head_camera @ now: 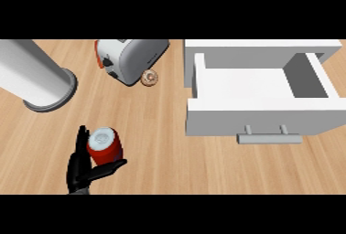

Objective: Pick up the can, place it into the drawer and close the drawer

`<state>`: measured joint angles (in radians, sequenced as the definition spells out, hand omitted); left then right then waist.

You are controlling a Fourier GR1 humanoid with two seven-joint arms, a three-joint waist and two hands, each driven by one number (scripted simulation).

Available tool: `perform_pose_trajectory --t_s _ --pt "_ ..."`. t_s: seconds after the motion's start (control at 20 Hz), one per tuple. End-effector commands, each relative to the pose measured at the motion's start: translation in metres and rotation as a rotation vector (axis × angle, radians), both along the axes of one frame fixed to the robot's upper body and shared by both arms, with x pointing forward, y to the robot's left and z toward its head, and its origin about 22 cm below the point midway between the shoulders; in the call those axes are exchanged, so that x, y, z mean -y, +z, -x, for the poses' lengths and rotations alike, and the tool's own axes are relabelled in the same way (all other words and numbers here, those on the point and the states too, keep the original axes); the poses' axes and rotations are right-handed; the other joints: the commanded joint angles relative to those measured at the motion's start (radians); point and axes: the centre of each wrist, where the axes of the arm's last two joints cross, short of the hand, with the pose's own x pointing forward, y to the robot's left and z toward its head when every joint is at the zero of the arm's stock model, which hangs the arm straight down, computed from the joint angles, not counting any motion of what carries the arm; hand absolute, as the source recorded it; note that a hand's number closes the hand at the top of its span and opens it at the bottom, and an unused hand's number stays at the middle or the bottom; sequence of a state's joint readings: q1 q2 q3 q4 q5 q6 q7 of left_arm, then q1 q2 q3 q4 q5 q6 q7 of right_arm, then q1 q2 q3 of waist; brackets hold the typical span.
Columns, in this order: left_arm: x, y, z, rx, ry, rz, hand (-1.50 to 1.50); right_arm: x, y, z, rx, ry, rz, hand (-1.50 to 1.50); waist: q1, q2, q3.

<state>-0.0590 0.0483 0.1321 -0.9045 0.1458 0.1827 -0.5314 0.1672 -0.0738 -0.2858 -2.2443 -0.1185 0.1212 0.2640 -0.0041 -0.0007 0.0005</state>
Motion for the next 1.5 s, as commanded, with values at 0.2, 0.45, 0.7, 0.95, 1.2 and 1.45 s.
perform_pose_trajectory --t_s 0.2,0.45,0.7,0.95,1.2,1.45 --pt "0.017 0.006 -0.042 0.016 -0.118 0.062 1.5 0.01 0.017 -0.011 0.015 -0.009 -0.016 -1.5 -0.002 0.002 -0.001" --pt "0.013 -0.009 -0.033 0.064 -0.14 0.1 1.5 -0.015 0.014 -0.007 0.034 -0.023 0.001 -1.5 -0.001 0.002 -0.001" --pt "0.022 0.005 -0.045 0.085 -0.212 0.082 1.5 0.006 0.018 -0.006 0.033 -0.023 0.013 -1.5 0.0 0.0 -0.001" --pt "0.03 0.033 -0.089 0.124 -0.252 0.132 1.5 -0.002 0.018 -0.018 0.031 -0.025 -0.004 -1.5 -0.001 0.002 -0.001" --pt "0.065 0.046 -0.122 0.15 -0.311 0.106 1.5 -0.008 0.017 -0.001 0.039 -0.032 0.019 -1.5 -0.012 0.003 -0.001" --pt "0.063 0.079 -0.147 0.159 -0.376 0.117 1.5 0.003 0.006 0.007 0.051 -0.034 0.025 -1.5 -0.005 0.0 0.0"
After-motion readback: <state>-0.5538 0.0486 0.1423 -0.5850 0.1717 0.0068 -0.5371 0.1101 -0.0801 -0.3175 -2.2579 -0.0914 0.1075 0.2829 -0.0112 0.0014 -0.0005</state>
